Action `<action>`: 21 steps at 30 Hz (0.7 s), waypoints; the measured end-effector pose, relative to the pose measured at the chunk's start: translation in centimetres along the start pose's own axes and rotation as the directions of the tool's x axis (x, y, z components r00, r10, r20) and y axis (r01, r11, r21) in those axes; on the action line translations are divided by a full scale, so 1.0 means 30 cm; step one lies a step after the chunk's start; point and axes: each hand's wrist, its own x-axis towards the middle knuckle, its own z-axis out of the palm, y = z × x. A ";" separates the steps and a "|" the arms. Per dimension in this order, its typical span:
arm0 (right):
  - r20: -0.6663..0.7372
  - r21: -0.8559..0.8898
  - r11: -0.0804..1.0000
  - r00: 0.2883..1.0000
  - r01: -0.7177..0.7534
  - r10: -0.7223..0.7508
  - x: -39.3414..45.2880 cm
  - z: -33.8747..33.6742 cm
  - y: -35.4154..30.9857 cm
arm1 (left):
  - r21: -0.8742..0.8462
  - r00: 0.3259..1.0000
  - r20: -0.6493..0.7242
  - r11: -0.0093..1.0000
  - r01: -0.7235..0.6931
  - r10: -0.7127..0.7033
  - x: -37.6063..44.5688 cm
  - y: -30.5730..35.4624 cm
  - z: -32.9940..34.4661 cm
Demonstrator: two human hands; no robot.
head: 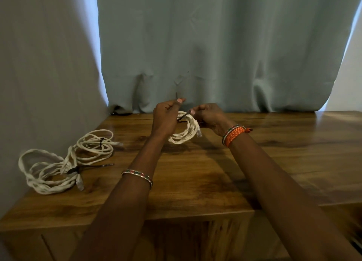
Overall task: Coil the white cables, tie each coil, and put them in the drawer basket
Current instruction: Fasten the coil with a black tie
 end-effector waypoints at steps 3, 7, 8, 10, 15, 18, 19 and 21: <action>0.015 -0.025 0.996 0.996 0.083 -0.083 0.005 0.003 -0.020 | -0.054 0.995 0.098 0.998 0.016 -0.011 -0.020 0.017 0.021; 0.220 0.101 0.982 0.966 -0.160 0.135 0.007 -0.005 -0.022 | -0.064 0.998 0.065 0.998 0.027 -0.023 -0.018 0.018 0.018; 0.239 0.104 0.973 0.955 -0.206 0.177 0.013 -0.006 -0.009 | -0.053 0.998 0.054 0.998 0.024 -0.021 -0.015 0.015 0.013; 0.247 0.101 0.960 0.942 -0.260 0.229 0.020 -0.002 0.013 | -0.030 0.999 0.042 1.000 0.008 -0.007 -0.008 0.005 0.009; 0.286 0.051 0.942 0.908 -0.333 0.305 0.013 0.036 0.016 | 0.115 0.997 0.040 0.991 -0.063 0.058 0.003 -0.027 0.015; 0.290 0.052 0.933 0.899 -0.356 0.327 -0.001 0.045 0.010 | 0.119 0.999 0.015 0.992 -0.043 0.041 0.022 -0.047 0.000; 0.285 0.062 0.933 0.902 -0.355 0.324 -0.009 0.045 0.007 | 0.098 1.000 0.000 0.995 -0.024 0.024 0.026 -0.047 -0.004; 0.276 0.140 0.927 0.913 -0.347 0.300 -0.021 0.044 0.005 | 0.064 1.000 -0.030 0.998 0.004 -0.002 0.030 -0.046 0.001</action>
